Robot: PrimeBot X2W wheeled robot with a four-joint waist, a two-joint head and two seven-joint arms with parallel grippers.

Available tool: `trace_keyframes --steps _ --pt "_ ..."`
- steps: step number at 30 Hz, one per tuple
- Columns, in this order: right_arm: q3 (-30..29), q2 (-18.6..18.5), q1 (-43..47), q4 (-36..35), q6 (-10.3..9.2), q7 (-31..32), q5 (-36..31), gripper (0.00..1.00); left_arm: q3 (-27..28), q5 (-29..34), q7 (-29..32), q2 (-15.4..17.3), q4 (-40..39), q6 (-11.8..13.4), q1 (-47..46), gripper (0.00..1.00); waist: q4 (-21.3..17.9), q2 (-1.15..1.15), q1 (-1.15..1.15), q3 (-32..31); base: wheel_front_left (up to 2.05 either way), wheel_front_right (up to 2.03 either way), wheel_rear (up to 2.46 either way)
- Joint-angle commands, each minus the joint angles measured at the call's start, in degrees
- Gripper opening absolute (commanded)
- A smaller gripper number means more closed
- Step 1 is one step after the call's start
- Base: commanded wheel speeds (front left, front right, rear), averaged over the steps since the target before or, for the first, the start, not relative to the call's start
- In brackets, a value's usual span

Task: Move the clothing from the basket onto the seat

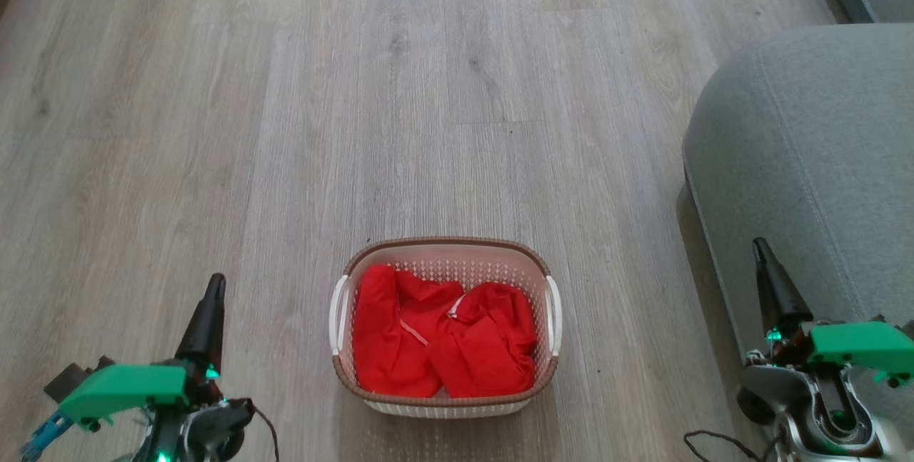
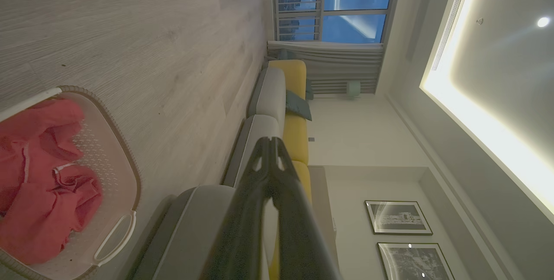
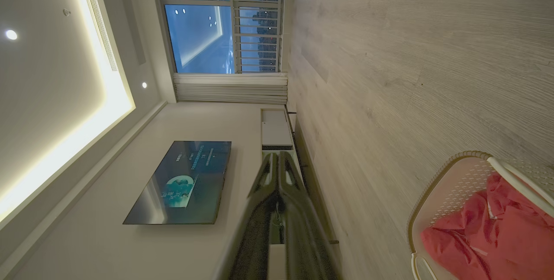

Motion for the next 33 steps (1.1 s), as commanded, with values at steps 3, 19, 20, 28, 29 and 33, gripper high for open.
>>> trace_keyframes --steps 3,19,20,28,29,33 --pt "1.0 -0.2 -1.1 -2.2 0.0 0.3 0.4 0.0 1.4 -0.4 0.4 0.9 -2.0 -0.5 -2.8 0.0 0.0 0.0 0.0 0.0 0.0 0.0 0.0" --pt "1.0 -0.2 -1.1 -2.2 0.0 0.3 0.4 0.0 1.4 -0.4 0.4 0.9 -2.0 -0.5 -2.8 0.0 0.0 0.0 0.0 0.0 0.0 0.0 0.0" --pt "1.0 -0.2 -1.1 -2.2 0.0 0.3 0.4 0.0 1.4 -0.4 0.4 0.9 -2.0 -0.5 -2.8 0.0 0.0 0.0 0.0 0.0 0.0 0.0 0.0" --pt "1.0 -0.2 -1.1 -2.2 0.0 0.3 0.4 0.0 1.4 -0.4 0.4 0.9 -2.0 -0.5 -2.8 0.0 0.0 0.0 0.0 0.0 0.0 0.0 0.0" --pt "1.0 -0.2 -1.1 -2.2 0.0 0.3 0.4 0.0 1.4 -0.4 0.4 0.9 -2.0 -0.5 -2.8 0.0 0.0 0.0 0.0 0.0 0.0 0.0 0.0" --pt "1.0 -0.2 -1.1 -2.2 0.0 0.3 0.4 0.0 1.4 -0.4 0.4 0.9 -2.0 -0.5 -2.8 0.0 0.0 0.0 0.0 0.0 0.0 0.0 0.0"
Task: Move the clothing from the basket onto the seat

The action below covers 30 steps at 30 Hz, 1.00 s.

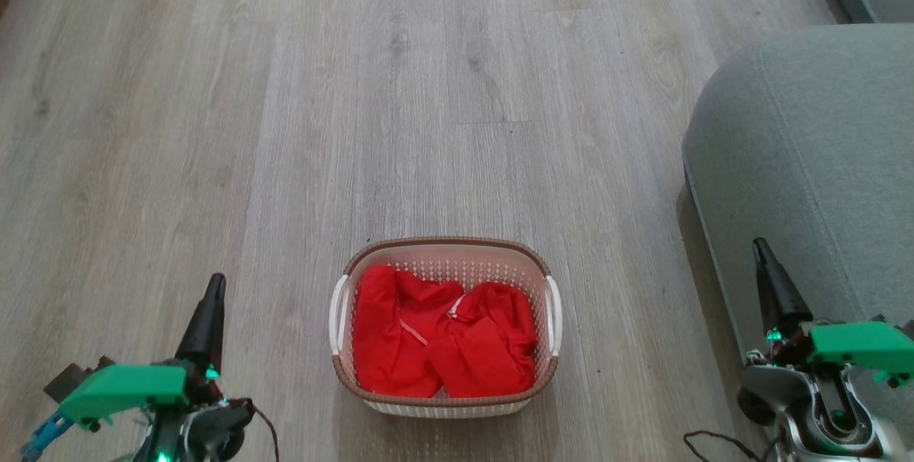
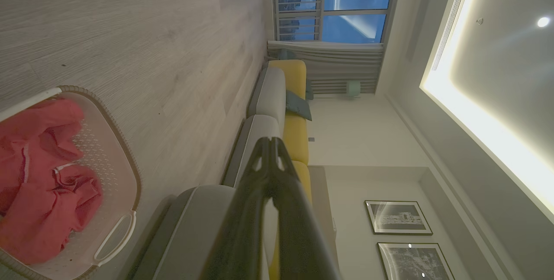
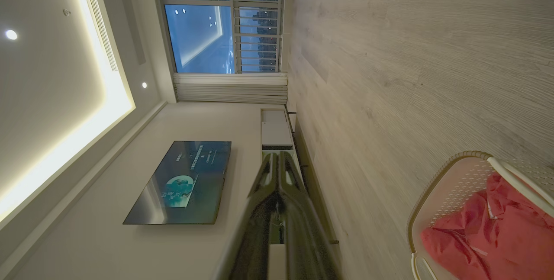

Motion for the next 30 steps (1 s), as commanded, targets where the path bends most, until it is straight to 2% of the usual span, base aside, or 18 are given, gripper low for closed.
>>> trace_keyframes --steps 1,30 --pt "1.0 -0.2 -1.1 -2.2 0.0 0.3 0.4 0.0 1.4 -0.4 0.4 0.9 -2.0 -0.5 -2.8 0.0 0.0 0.0 0.0 0.0 0.0 0.0 0.0" --pt "1.0 -0.2 -1.1 -2.2 0.0 0.3 0.4 0.0 1.4 -0.4 0.4 0.9 -2.0 -0.5 -2.8 0.0 0.0 0.0 0.0 0.0 0.0 0.0 0.0"
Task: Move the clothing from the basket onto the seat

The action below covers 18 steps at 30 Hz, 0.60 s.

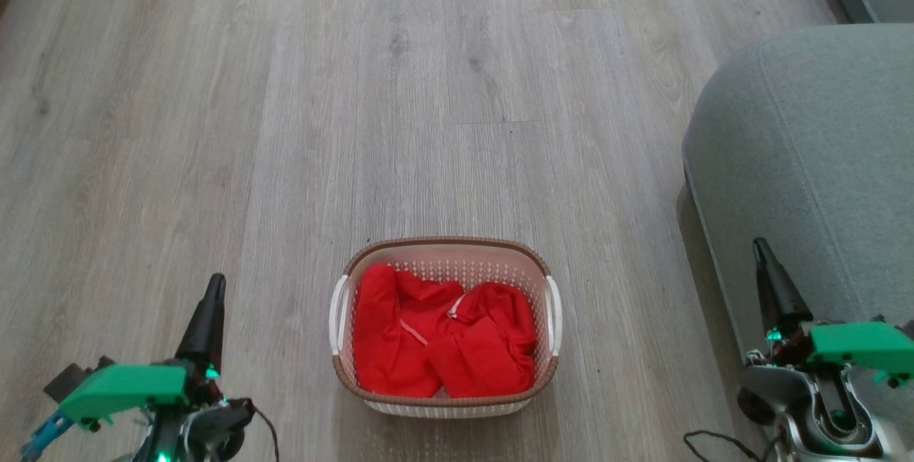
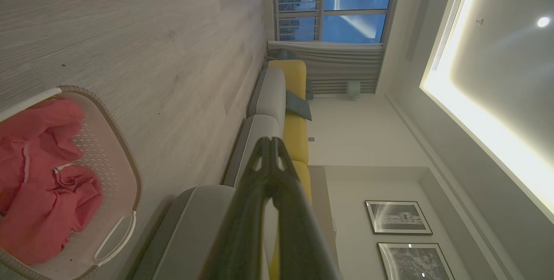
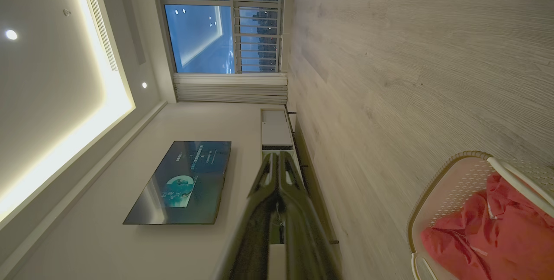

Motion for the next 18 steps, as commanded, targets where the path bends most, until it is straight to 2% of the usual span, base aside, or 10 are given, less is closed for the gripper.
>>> trace_keyframes --steps 1,18 --pt "1.0 -0.2 -1.1 -2.2 0.0 0.3 0.4 0.0 1.4 -0.4 0.4 0.9 -2.0 -0.5 -2.8 0.0 0.0 0.0 0.0 0.0 0.0 0.0 0.0" --pt "1.0 -0.2 -1.1 -2.2 0.0 0.3 0.4 0.0 1.4 -0.4 0.4 0.9 -2.0 -0.5 -2.8 0.0 0.0 0.0 0.0 0.0 0.0 0.0 0.0"
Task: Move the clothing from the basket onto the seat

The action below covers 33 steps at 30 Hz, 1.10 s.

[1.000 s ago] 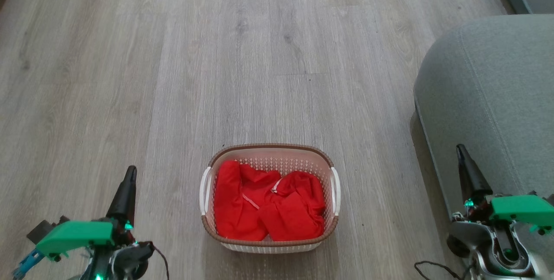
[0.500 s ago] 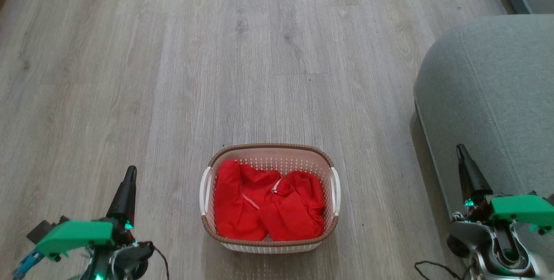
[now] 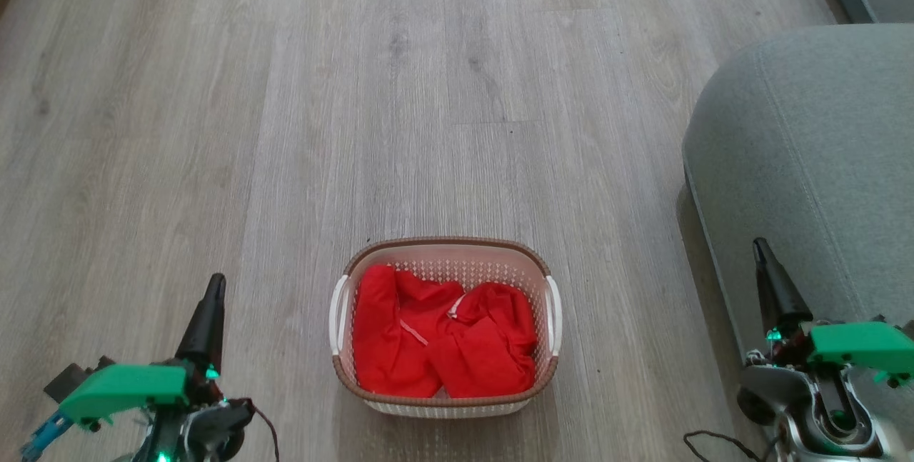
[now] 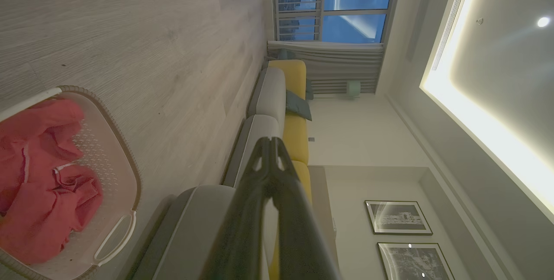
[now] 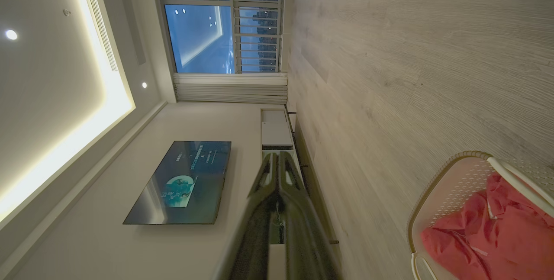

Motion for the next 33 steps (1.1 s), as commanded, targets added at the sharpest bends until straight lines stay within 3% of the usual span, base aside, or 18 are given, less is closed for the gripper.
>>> trace_keyframes --steps 1,33 --pt "1.0 -0.2 -1.1 -2.2 0.0 0.3 0.4 0.0 1.4 -0.4 0.4 0.9 -2.0 -0.5 -2.8 0.0 0.0 0.0 0.0 0.0 0.0 0.0 0.0" --pt "1.0 -0.2 -1.1 -2.2 0.0 0.3 0.4 0.0 1.4 -0.4 0.4 0.9 -2.0 -0.5 -2.8 0.0 0.0 0.0 0.0 0.0 0.0 0.0 0.0"
